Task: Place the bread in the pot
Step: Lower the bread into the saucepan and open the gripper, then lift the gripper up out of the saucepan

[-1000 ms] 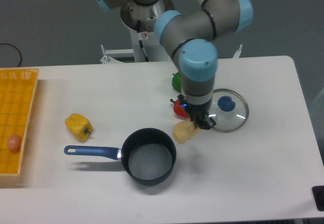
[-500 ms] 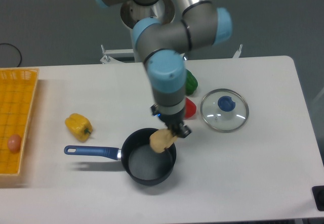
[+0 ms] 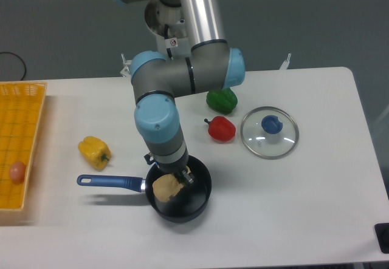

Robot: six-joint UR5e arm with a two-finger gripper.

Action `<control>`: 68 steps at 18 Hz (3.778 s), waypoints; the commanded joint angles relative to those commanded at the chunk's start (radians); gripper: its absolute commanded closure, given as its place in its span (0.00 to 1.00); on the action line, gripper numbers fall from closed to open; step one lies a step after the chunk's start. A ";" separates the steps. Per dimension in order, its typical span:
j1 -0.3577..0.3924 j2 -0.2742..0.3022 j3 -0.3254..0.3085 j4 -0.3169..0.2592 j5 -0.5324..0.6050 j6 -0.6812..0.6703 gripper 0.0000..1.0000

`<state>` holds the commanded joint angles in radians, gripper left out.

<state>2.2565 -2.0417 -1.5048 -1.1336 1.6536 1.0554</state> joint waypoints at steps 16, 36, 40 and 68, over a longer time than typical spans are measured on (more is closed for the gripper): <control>0.020 0.018 -0.011 0.032 0.029 0.066 0.00; 0.055 0.025 -0.025 0.109 0.060 0.074 0.00; 0.048 -0.005 -0.028 0.109 0.005 0.081 0.00; 0.083 0.043 -0.026 0.037 0.008 0.178 0.00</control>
<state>2.3392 -1.9989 -1.5309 -1.0967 1.6613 1.2329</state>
